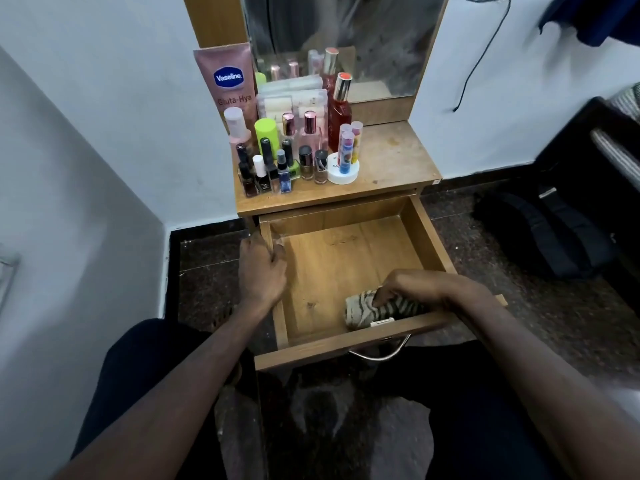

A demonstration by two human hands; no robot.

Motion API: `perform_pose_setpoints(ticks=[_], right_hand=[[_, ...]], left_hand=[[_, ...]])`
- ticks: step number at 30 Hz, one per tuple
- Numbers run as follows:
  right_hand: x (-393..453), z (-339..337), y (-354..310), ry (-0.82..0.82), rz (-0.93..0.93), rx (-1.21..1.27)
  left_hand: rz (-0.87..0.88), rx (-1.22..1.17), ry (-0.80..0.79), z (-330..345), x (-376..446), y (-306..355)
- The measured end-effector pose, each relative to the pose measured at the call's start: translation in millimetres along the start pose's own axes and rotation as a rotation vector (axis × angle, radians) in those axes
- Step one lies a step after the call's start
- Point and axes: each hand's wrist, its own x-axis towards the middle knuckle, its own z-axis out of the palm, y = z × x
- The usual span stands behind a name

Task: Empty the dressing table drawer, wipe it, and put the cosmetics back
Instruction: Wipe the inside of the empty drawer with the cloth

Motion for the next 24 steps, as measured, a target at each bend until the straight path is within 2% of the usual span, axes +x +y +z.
perform_pose_setpoints(ticks=[4,7,9,11,13,15,16,18,20,22,24], right_hand=[[-18.0,-11.0,6.3,0.184,0.11,-0.206],[-26.5,-5.3,-5.1,0.266,0.172,-0.507],[-30.6,-3.8,-14.5,0.3,0.204,-0.636],[-33.6,-11.1,-16.2,0.297,0.152,-0.563],[-37.4,-19.8,-16.0,0.38,0.03,-0.36],[-37.5,-21.3,-18.6,0.468,-0.132,-0.063],[-36.5,-19.9,-21.9,0.44,-0.211,0.132],[-32.8,-11.9,-29.5,0.273,-0.314,0.515],[-26.4,-3.2,-30.8,0.226,-0.413,0.678],[-21.7,2.7,-24.6,0.408,-0.479,0.61],[-22.9,-0.6,-11.1,0.75,-0.435,0.399]], left_hand=[[0.002,-0.004,0.003,-0.3,0.4,-1.1],[0.001,0.001,0.009,-4.3,-4.8,2.8],[-0.057,0.079,0.066,-7.9,-11.4,8.2],[-0.022,0.169,0.193,-12.0,-19.1,16.5],[0.173,0.139,0.198,-15.0,-26.4,29.8],[0.357,-0.053,0.004,-13.7,-32.9,42.9],[0.369,-0.18,-0.158,-13.3,-36.9,52.0],[0.205,-0.453,-0.507,-12.9,-42.5,67.8],[-0.022,-0.628,-0.761,-10.0,-40.2,71.3],[-0.142,-0.604,-0.857,-6.6,-33.2,69.8],[-0.183,-0.475,-0.774,-1.8,-27.3,64.8]])
